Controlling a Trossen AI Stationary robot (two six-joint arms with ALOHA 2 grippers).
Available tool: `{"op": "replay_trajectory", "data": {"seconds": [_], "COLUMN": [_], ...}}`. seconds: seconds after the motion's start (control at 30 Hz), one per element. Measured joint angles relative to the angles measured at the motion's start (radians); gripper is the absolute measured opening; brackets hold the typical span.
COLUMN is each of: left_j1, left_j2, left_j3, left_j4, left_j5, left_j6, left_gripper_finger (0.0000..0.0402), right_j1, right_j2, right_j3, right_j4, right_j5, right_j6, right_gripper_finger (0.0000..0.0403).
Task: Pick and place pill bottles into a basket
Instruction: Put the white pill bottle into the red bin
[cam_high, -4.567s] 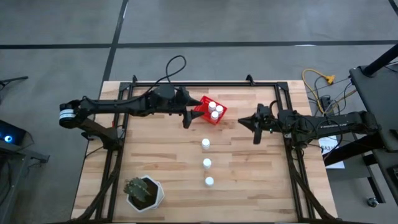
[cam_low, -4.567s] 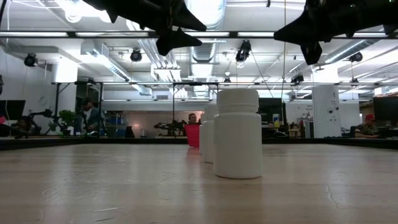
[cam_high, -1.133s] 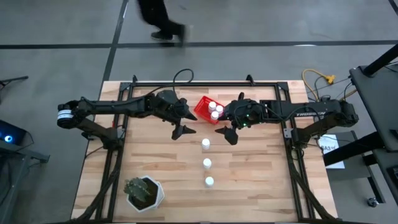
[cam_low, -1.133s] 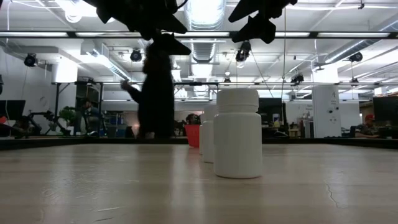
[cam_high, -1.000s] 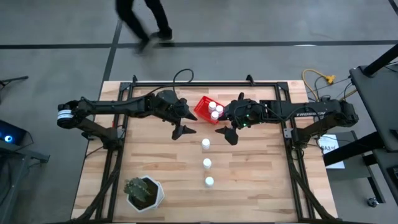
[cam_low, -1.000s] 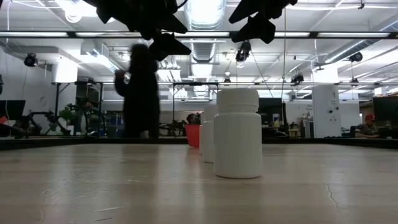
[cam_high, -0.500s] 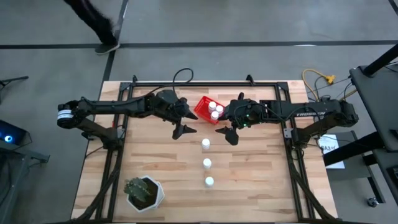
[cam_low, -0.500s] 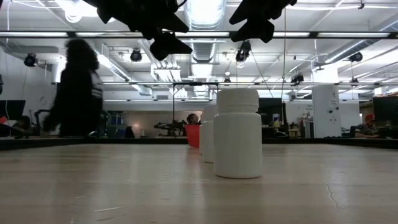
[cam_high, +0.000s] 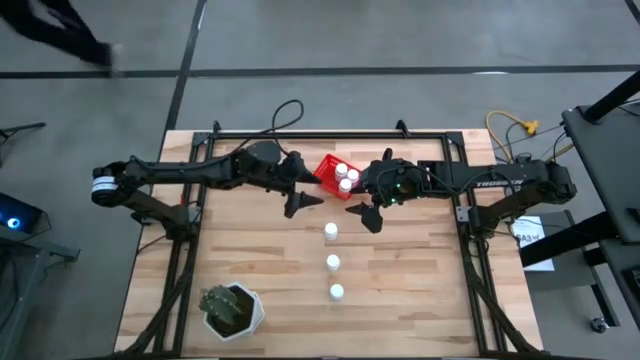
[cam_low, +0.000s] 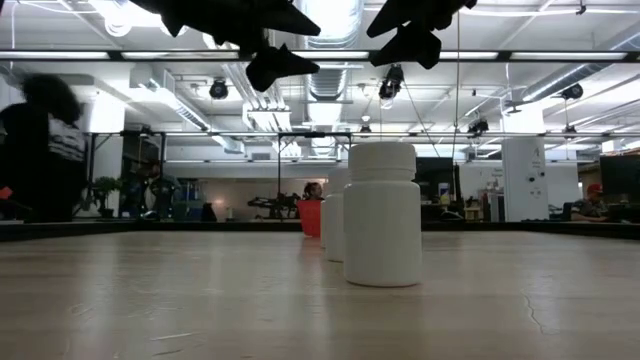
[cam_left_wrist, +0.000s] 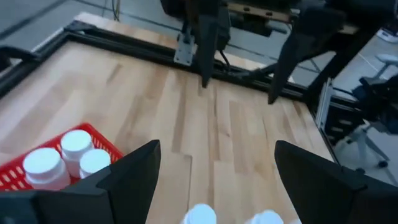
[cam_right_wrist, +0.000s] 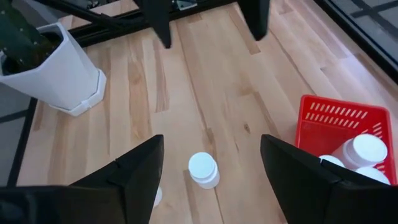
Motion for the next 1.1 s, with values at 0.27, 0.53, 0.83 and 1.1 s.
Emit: {"op": "replay_trajectory", "data": {"seconds": [0.27,0.53,0.83,1.1], "left_j1": [0.001,0.002,0.002,0.002], "left_j2": [-0.061,-0.205,-0.344,-0.321], "left_j3": [-0.005,-0.21,-0.457,-0.48], "left_j4": [0.031,0.319,0.486,0.49], "left_j5": [-0.074,-0.205,-0.265,-0.268], "left_j6": [0.02,-0.09,-0.165,-0.165], "left_gripper_finger": [0.0297,0.0297,0.0297,0.0297], "right_j1": [0.0,0.0,-0.031,-0.062], "right_j2": [-0.006,-0.046,-0.074,-0.079], "right_j3": [-0.071,-0.22,-0.238,-0.227], "right_j4": [0.103,0.409,0.42,0.419], "right_j5": [0.0,-0.002,-0.001,0.0], "right_j6": [0.022,0.101,0.087,0.023], "right_gripper_finger": [0.0247,0.0242,0.0238,0.0237]}}
